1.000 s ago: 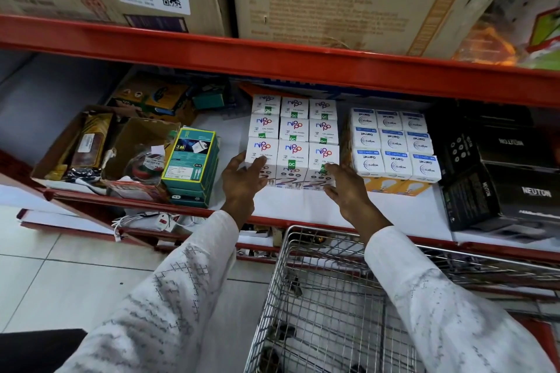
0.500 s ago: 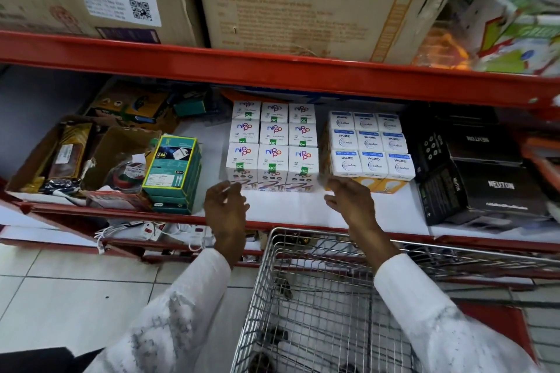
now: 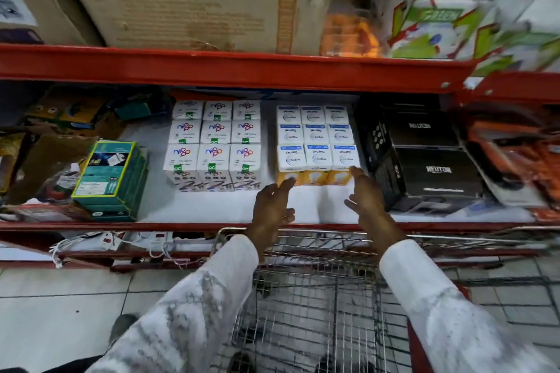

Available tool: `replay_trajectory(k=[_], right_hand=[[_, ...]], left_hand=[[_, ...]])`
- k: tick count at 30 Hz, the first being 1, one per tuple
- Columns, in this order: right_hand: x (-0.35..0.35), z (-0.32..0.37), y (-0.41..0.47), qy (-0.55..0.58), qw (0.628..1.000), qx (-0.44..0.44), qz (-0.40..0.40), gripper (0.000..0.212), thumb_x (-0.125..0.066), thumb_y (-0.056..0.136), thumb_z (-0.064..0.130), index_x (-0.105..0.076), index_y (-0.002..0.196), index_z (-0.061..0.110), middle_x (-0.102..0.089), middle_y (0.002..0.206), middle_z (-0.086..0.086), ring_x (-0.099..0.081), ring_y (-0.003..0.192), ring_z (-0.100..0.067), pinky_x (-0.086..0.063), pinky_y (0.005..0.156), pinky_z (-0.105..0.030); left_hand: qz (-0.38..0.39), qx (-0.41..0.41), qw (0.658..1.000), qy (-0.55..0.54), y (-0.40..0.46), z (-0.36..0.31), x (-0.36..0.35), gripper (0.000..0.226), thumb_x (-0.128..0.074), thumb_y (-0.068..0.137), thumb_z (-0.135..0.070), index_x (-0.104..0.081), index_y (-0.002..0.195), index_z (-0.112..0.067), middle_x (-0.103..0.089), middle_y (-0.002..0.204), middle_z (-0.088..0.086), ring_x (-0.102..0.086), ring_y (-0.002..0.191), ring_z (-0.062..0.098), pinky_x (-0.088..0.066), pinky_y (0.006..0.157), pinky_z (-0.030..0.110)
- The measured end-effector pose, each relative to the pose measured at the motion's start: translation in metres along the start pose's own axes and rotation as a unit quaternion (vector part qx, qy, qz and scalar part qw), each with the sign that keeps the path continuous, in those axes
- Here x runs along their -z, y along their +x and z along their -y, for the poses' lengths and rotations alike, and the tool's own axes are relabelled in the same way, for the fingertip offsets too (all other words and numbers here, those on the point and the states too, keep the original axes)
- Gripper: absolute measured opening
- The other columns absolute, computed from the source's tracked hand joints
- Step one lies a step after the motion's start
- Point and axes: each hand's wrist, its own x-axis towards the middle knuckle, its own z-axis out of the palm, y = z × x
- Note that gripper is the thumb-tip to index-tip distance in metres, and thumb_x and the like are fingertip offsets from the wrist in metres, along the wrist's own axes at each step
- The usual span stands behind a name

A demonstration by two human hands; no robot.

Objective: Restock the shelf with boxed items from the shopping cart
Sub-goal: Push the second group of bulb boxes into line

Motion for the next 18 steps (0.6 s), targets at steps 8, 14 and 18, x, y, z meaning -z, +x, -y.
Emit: replay_trajectory(k=[8,14,18], right_hand=[[0.004,0.013,0.034,-0.032,0.999,-0.011,0.038,0.058,-0.057,0.091,0.050,-0.053,0.138,0.015,-0.060,0.111,-0.007,-0.055,0.086,-0.023,-0.047,0.106,-0.051],[0.001,0.015,0.043,-0.034,0.998,0.006,0.057,0.055,-0.060,0.091,0.044,-0.053,0.138,0.017,-0.068,0.125,-0.011,-0.067,0.103,-0.029,-0.051,0.102,-0.046],[-0.002,0.016,0.045,-0.018,0.997,0.020,0.066,0.048,-0.059,0.095,0.031,-0.052,0.138,0.012,-0.071,0.117,-0.012,-0.068,0.095,-0.026,-0.049,0.104,-0.048]], left_hand=[[-0.065,-0.001,0.998,-0.008,0.034,-0.010,-0.023,0.080,-0.062,0.088,-0.059,-0.038,0.152,-0.017,-0.052,0.118,0.004,-0.061,0.090,0.033,-0.060,0.083,0.040],[-0.096,-0.021,0.995,0.024,0.042,-0.013,-0.026,0.073,-0.059,0.090,-0.061,-0.043,0.146,-0.017,-0.055,0.111,0.003,-0.067,0.104,0.039,-0.061,0.091,0.050],[-0.099,-0.026,0.994,0.049,0.043,-0.015,-0.028,0.062,-0.056,0.093,-0.057,-0.046,0.143,-0.022,-0.053,0.113,0.002,-0.066,0.111,0.044,-0.061,0.089,0.048]])
